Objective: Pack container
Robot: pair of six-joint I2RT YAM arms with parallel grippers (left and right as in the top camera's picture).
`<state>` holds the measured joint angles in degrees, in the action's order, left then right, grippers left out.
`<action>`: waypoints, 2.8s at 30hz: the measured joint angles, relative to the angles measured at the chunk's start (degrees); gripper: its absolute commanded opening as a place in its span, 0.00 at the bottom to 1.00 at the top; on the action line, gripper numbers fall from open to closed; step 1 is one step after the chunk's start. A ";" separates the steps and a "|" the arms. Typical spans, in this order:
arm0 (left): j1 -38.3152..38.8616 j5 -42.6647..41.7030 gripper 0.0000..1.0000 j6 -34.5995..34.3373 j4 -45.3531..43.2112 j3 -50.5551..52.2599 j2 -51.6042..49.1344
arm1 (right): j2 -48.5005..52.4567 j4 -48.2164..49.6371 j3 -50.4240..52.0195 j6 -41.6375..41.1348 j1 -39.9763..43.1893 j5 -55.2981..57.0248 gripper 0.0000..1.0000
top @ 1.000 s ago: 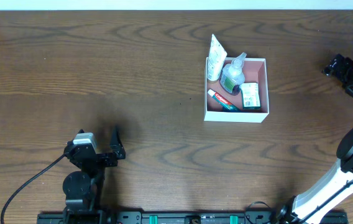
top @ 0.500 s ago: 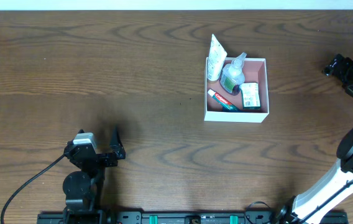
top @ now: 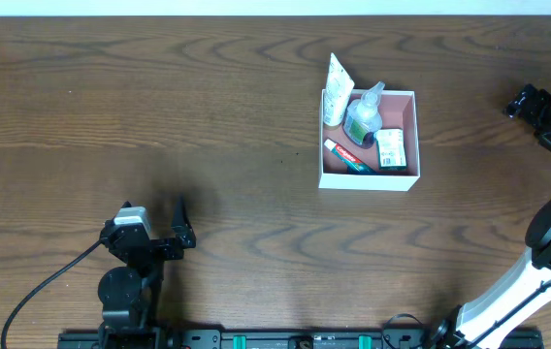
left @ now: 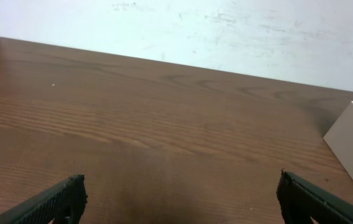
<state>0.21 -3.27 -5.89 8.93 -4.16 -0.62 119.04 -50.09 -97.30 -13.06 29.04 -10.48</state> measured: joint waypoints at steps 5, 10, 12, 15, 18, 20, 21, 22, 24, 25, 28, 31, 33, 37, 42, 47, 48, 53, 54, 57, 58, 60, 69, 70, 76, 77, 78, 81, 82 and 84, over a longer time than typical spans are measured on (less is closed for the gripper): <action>0.00 0.00 0.98 0.00 0.02 0.00 0.00 | -0.02 0.00 0.00 0.00 0.00 -0.02 0.99; 0.00 0.00 0.98 0.00 0.02 0.00 0.00 | 0.00 0.00 0.00 0.00 0.00 -0.02 0.99; 0.00 0.00 0.98 0.00 0.02 -0.02 0.00 | 0.00 0.00 0.00 0.00 0.00 -0.02 0.99; 0.00 0.00 0.98 0.00 0.02 -0.02 0.00 | -0.20 -0.02 0.00 0.00 -0.02 -0.02 0.99; 0.00 0.02 0.98 0.00 0.02 -0.02 0.00 | -2.23 -0.04 0.94 0.00 -0.11 0.00 0.99; 0.00 0.02 0.98 0.00 0.02 -0.02 0.00 | -5.97 0.04 2.51 0.00 -0.31 0.07 0.99; 0.00 0.00 0.98 0.00 0.02 -0.02 0.00 | -8.68 0.00 3.65 0.00 -0.52 0.09 0.99; 0.00 0.00 0.98 0.00 0.02 -0.02 0.00 | -11.30 0.11 4.70 0.00 -0.87 0.20 0.99; 0.00 0.02 0.98 0.00 0.04 -0.02 0.00 | -18.51 0.63 7.80 -0.04 -2.10 0.24 0.99; 0.00 0.02 0.98 0.00 0.04 -0.02 0.00 | -22.49 0.79 9.60 -0.04 -3.04 0.22 0.99; -0.02 0.00 0.98 0.02 0.04 -0.02 0.00 | -34.34 0.92 15.63 -0.07 -7.15 0.13 0.99; -0.02 0.00 0.98 0.09 0.07 -0.04 0.00 | -44.52 0.76 21.88 -0.15 -12.57 0.00 0.99; -0.04 0.00 0.98 0.15 0.07 -0.04 0.00 | -50.77 0.61 26.05 -0.15 -17.22 -0.09 0.99; -0.07 0.00 0.98 0.17 0.09 -0.04 0.00 | -63.69 2.21 34.82 0.31 -26.80 -0.02 0.99; -0.07 0.00 0.98 0.17 0.09 -0.04 0.00 | -81.15 11.10 47.06 1.25 -28.76 0.85 0.99; -0.11 0.00 0.98 0.17 0.09 -0.04 0.00 | -95.93 24.85 63.78 6.43 -28.74 0.44 0.99; -0.11 0.00 0.98 0.17 0.09 -0.04 0.00 | -98.09 28.57 67.47 7.67 -28.74 -0.02 0.99; -0.11 0.02 0.98 0.17 0.09 -0.04 0.00 | -106.01 48.17 81.94 13.18 -28.76 -3.23 0.99; -0.11 0.00 0.98 0.17 0.09 -0.04 0.00 | -107.25 51.74 84.63 14.16 -28.74 -3.96 0.99; -0.11 0.00 0.98 0.17 0.09 -0.04 0.00 | -109.22 58.10 90.36 15.74 -28.76 -5.16 0.99; -0.11 0.00 0.98 0.17 0.09 -0.04 0.00 | -109.66 59.56 92.02 16.13 -28.76 -5.44 0.99; -0.11 0.00 0.98 0.17 0.09 -0.04 0.00 | -110.29 61.20 94.29 16.68 -28.76 -5.77 0.99; -0.11 0.00 0.98 0.17 0.09 -0.04 0.00 | -117.68 57.40 96.74 18.14 -28.74 -5.77 0.99; -0.11 0.00 0.98 0.17 0.09 -0.04 0.00 | -118.07 56.89 96.74 18.16 -28.74 -5.77 0.99; -0.11 0.00 0.98 0.17 0.09 -0.04 0.00 | -118.38 49.09 96.80 18.36 -28.72 -4.79 0.99; -0.11 0.00 0.98 0.17 0.09 -0.04 0.00 | -118.36 47.67 96.85 18.36 -28.72 -4.50 0.99; -0.11 0.00 0.98 0.17 0.09 -0.04 0.00 | -118.29 47.34 96.87 18.36 -28.72 -4.24 0.99; -0.11 0.00 0.98 0.17 0.09 -0.04 0.00 | -118.36 47.34 96.87 18.36 -28.68 -3.89 0.99; -0.11 0.00 0.98 0.17 0.09 -0.04 0.00 | -118.36 47.34 96.87 18.36 -28.59 -3.82 0.99; -0.11 0.00 0.98 0.17 0.09 -0.04 0.00 | -118.36 47.34 96.87 18.36 -28.39 -3.65 0.99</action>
<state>0.10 -3.27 -5.72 9.02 -4.21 -0.62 0.69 -2.74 -0.43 5.30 0.64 -14.13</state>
